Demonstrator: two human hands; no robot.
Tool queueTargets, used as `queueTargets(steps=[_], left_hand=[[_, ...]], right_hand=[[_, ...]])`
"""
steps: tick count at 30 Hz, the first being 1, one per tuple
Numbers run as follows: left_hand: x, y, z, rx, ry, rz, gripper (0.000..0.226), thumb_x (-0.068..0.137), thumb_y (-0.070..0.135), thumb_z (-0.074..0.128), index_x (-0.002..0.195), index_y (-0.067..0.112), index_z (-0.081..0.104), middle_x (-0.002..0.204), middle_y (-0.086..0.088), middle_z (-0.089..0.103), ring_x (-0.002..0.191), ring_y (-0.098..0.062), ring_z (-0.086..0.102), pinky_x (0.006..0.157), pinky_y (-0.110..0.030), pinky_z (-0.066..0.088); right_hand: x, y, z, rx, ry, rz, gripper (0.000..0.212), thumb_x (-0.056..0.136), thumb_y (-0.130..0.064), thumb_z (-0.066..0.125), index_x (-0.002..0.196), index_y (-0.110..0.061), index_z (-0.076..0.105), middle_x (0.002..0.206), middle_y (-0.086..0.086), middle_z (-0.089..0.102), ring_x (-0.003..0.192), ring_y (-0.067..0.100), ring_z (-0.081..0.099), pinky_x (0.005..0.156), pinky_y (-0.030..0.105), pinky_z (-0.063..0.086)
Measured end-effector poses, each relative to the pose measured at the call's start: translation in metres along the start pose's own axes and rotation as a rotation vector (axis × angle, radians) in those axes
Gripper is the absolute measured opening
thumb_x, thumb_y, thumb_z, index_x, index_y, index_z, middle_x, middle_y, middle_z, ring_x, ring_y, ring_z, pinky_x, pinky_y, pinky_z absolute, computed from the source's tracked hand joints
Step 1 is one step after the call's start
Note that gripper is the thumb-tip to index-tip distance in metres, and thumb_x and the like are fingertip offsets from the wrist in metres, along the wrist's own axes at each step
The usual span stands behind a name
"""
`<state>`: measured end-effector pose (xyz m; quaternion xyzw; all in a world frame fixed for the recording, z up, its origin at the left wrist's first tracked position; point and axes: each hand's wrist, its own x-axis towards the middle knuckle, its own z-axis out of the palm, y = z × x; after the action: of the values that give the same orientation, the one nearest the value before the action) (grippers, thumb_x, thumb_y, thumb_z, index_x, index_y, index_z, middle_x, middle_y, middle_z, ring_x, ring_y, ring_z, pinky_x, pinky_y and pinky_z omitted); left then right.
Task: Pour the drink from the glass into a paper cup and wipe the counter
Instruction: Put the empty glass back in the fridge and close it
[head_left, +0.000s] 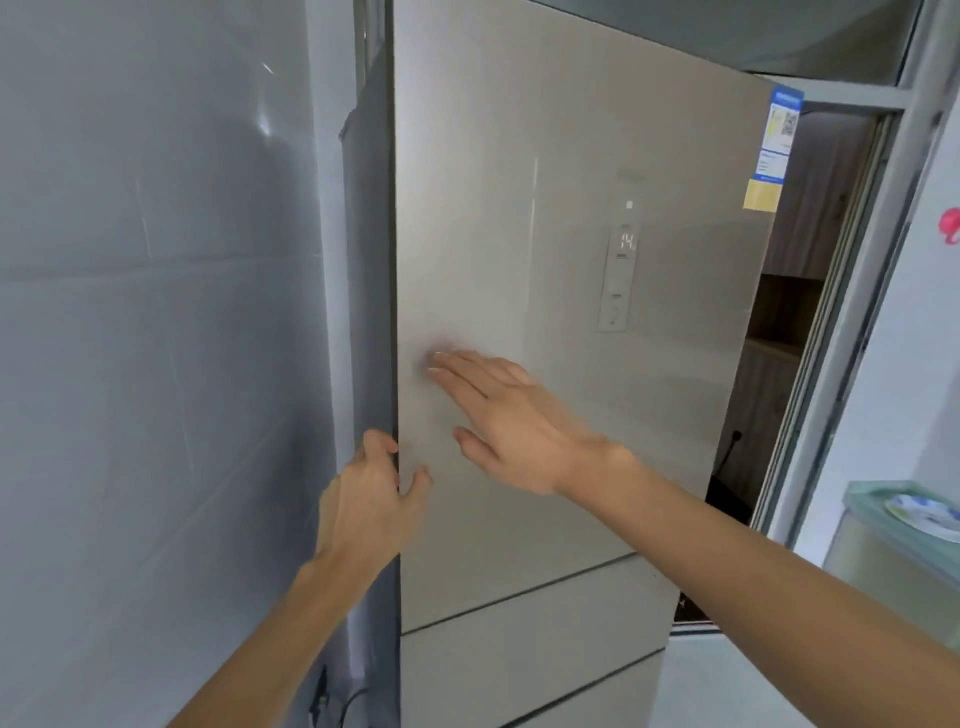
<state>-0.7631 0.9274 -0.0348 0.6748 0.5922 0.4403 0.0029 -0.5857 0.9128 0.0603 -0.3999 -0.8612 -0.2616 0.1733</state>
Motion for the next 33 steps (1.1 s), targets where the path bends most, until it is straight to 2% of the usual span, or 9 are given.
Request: queueTargets(steps=[4,7,9,12,14,22,28,33], left_hand=[[-0.023,0.039,0.004,0.026,-0.004,0.029,0.038,0.094,0.033,0.057,0.124,0.015,0.044,0.107,-0.006,0.061,0.079,-0.037,0.066,0.064,-0.039,0.049],[-0.041,0.07,0.022,-0.086,-0.158,0.15,0.035,0.093,0.029,0.059,0.122,0.014,0.049,0.105,-0.007,0.061,0.079,-0.035,0.065,0.072,-0.041,0.051],[-0.048,0.088,0.036,-0.111,-0.261,0.229,0.036,0.091,0.026,0.061,0.123,0.012,0.053,0.111,-0.01,0.061,0.089,-0.035,0.066,0.08,-0.042,0.051],[-0.054,0.114,0.054,-0.033,-0.363,0.295,0.042,0.092,0.03,0.059,0.131,0.016,0.053,0.123,-0.009,0.061,0.11,-0.032,0.063,0.09,-0.039,0.048],[-0.056,0.129,0.067,0.021,-0.429,0.332,0.042,0.093,0.034,0.056,0.133,0.019,0.051,0.127,-0.007,0.06,0.114,-0.031,0.062,0.09,-0.037,0.048],[-0.054,0.185,0.143,0.046,-0.665,0.566,0.039,0.095,0.034,0.053,0.129,0.015,0.05,0.127,-0.009,0.059,0.116,-0.032,0.06,0.089,-0.039,0.05],[-0.028,0.219,0.196,0.0,-0.806,0.763,0.042,0.093,0.033,0.053,0.128,0.011,0.05,0.117,-0.009,0.062,0.108,-0.031,0.061,0.087,-0.041,0.053],[-0.017,0.247,0.225,-0.098,-0.877,0.893,0.045,0.092,0.034,0.056,0.129,0.009,0.05,0.119,-0.01,0.061,0.11,-0.031,0.06,0.088,-0.043,0.053]], right_hand=[[-0.08,0.025,-0.018,0.045,-0.101,0.262,0.063,0.096,-0.03,0.05,0.151,-0.008,0.03,0.158,0.01,0.03,0.146,0.025,0.026,0.118,0.033,0.017],[-0.133,0.032,-0.033,0.072,-0.164,0.417,0.063,0.099,-0.034,0.046,0.154,-0.012,0.023,0.16,0.006,0.026,0.147,0.02,0.024,0.117,0.027,0.015],[-0.162,0.032,-0.043,0.065,-0.209,0.497,0.063,0.1,-0.036,0.045,0.154,-0.013,0.022,0.16,0.004,0.025,0.147,0.018,0.023,0.117,0.026,0.014],[-0.198,0.03,-0.058,0.062,-0.264,0.597,0.062,0.1,-0.035,0.045,0.154,-0.012,0.023,0.159,0.005,0.028,0.146,0.019,0.024,0.12,0.031,0.02],[-0.22,0.028,-0.068,0.043,-0.292,0.667,0.062,0.1,-0.034,0.046,0.153,-0.011,0.025,0.158,0.005,0.03,0.144,0.021,0.028,0.119,0.032,0.023],[-0.289,0.035,-0.09,-0.1,-0.411,0.957,0.06,0.1,-0.034,0.046,0.153,-0.016,0.023,0.158,0.002,0.029,0.141,0.023,0.034,0.114,0.032,0.025],[-0.293,0.052,-0.079,-0.148,-0.468,1.199,0.058,0.099,-0.035,0.048,0.148,-0.012,0.03,0.154,0.005,0.034,0.137,0.026,0.037,0.11,0.033,0.028],[-0.294,0.061,-0.066,-0.172,-0.468,1.389,0.058,0.095,-0.04,0.053,0.142,-0.01,0.036,0.148,0.008,0.041,0.129,0.029,0.046,0.102,0.036,0.038]])
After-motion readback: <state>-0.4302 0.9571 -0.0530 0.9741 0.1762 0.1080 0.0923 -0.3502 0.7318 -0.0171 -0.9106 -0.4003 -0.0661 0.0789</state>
